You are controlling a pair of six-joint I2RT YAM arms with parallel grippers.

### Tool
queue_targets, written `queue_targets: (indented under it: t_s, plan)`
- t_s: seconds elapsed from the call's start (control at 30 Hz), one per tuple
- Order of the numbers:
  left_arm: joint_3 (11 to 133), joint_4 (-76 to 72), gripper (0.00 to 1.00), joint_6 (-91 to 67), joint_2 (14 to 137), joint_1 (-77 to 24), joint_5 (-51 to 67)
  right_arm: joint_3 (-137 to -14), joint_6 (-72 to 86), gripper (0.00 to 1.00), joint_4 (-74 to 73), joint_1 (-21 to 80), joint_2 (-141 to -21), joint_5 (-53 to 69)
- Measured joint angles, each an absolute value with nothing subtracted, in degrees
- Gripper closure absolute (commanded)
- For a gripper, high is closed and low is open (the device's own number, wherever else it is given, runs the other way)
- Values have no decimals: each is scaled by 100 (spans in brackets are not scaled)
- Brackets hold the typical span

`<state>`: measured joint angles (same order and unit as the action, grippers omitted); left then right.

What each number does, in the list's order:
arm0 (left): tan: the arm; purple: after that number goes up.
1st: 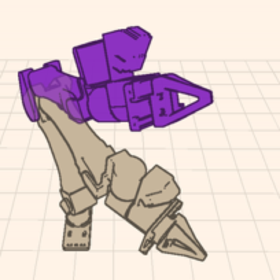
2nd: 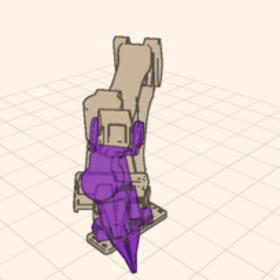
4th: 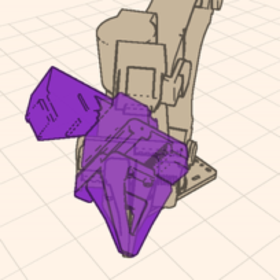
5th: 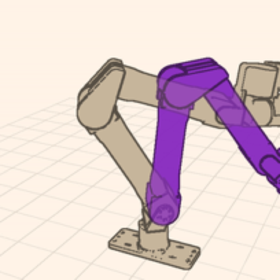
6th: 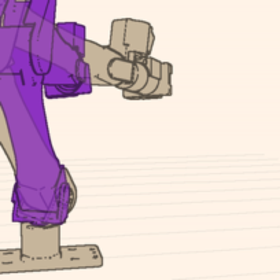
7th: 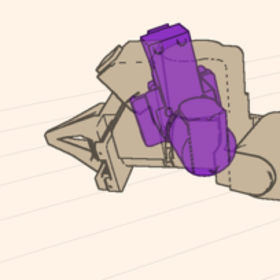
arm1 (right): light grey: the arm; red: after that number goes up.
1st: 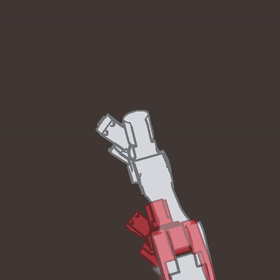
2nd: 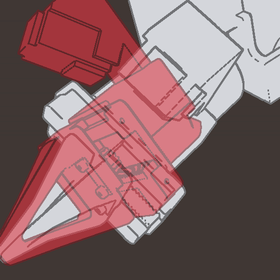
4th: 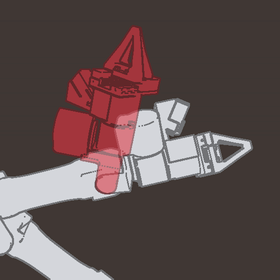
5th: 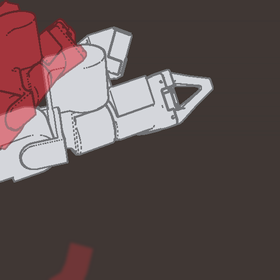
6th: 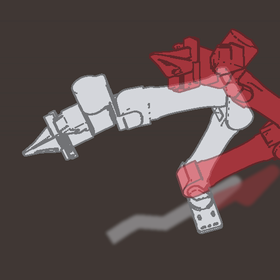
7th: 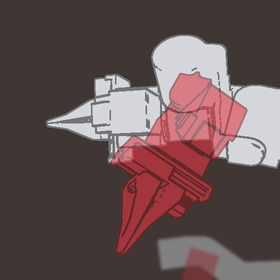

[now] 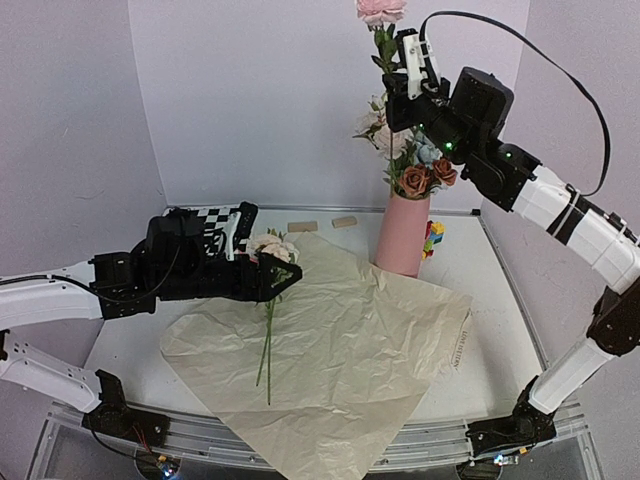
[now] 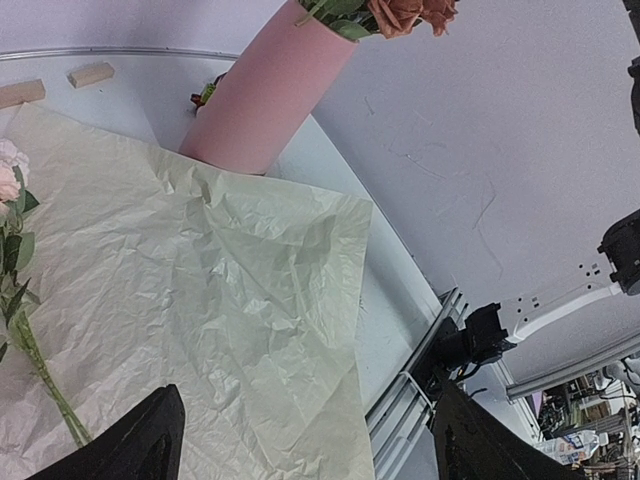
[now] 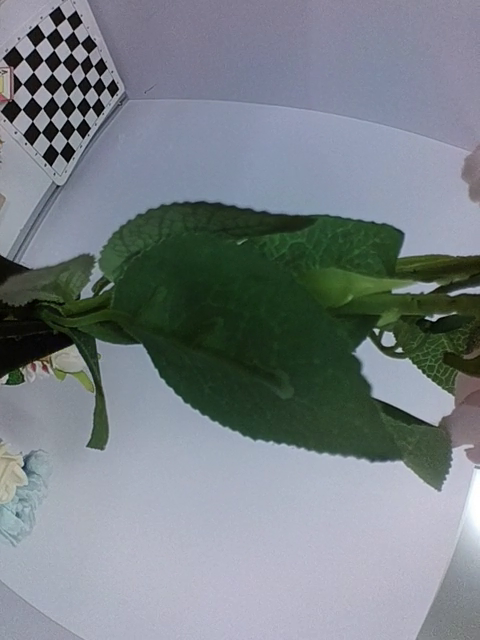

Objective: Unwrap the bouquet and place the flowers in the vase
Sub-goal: Insert the fake flower into the vase.

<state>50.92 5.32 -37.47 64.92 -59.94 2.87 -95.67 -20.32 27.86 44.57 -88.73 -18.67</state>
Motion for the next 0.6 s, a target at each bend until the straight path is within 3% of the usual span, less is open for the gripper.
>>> queue_targets:
  t_s: [0.6]
  plan:
    - [5098, 534, 13, -3747, 6678, -5994, 283, -10211, -2159, 100, 2602, 4355, -9059, -1895]
